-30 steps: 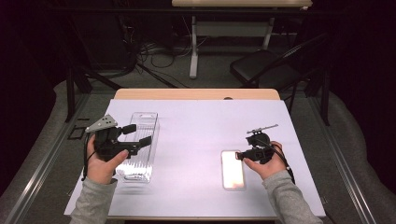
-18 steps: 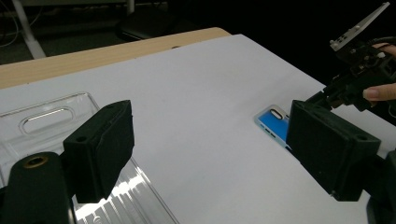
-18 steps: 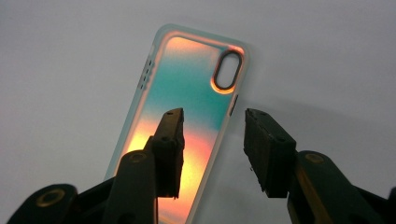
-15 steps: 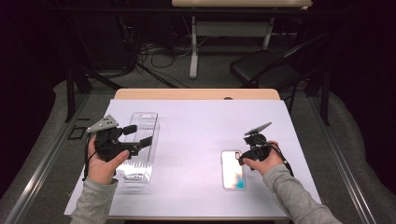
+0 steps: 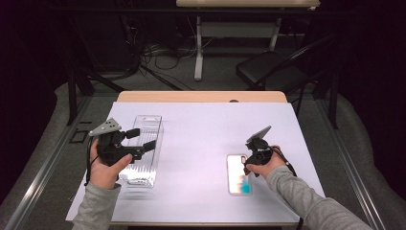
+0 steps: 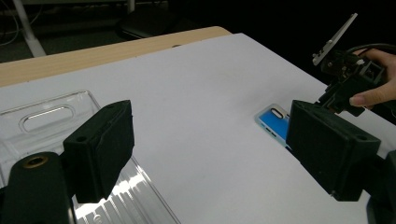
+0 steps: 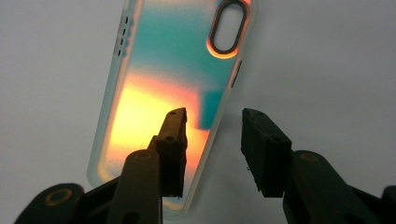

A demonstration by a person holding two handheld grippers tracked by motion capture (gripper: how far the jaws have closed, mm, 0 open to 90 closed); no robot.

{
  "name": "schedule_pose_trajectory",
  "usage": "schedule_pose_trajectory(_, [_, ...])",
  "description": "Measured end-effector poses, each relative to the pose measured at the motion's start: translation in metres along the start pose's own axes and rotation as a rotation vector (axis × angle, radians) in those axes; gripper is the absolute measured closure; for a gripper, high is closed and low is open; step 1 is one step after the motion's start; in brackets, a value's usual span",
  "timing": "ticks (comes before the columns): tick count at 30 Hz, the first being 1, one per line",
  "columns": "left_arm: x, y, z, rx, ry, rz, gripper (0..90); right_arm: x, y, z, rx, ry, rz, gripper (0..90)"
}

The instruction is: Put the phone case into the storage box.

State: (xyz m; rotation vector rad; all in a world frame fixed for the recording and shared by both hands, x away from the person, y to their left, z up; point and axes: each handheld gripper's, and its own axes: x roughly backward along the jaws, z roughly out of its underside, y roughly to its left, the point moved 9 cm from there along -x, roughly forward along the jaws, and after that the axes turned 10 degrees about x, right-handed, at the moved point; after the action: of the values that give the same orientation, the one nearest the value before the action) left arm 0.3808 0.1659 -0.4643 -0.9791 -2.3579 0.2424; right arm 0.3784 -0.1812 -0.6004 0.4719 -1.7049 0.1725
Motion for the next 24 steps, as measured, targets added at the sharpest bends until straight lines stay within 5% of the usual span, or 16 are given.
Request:
schedule_pose_trajectory(1, [0.000, 0.000, 0.000, -0.001, 0.001, 0.000, 15.7, -0.004, 0.002, -0.003, -0.020, -0.045, -0.023, 61.8])
schedule_pose_trajectory(2, [0.000, 0.000, 0.000, 0.000, 0.002, 0.000, 15.7, 0.003, -0.002, 0.005, 0.000, 0.087, 0.019, 62.1])
schedule_pose_trajectory(3, [-0.001, 0.000, 0.000, 0.002, 0.002, 0.001, 15.7, 0.005, -0.005, 0.007, 0.035, 0.135, 0.046, 62.2])
schedule_pose_trajectory(6, [-0.001, 0.000, 0.000, 0.006, 0.000, 0.001, 15.7, -0.005, 0.000, 0.002, -0.013, 0.033, 0.008, 63.0])
schedule_pose_trajectory(18, [-0.001, 0.001, 0.001, 0.010, 0.001, 0.001, 15.7, -0.003, 0.000, 0.003, -0.070, 0.059, -0.013, 65.4])
schedule_pose_trajectory(21, [-0.002, 0.002, 0.001, 0.009, 0.003, 0.001, 15.7, -0.004, -0.001, 0.003, -0.084, 0.048, -0.019, 66.1])
schedule_pose_trajectory(22, [-0.002, 0.002, 0.001, 0.009, 0.004, 0.001, 15.7, -0.007, 0.001, 0.000, -0.104, 0.000, -0.041, 66.4])
schedule_pose_trajectory(24, [-0.002, 0.002, 0.002, 0.009, 0.006, -0.001, 15.7, -0.005, -0.001, 0.002, -0.105, 0.041, -0.027, 67.7])
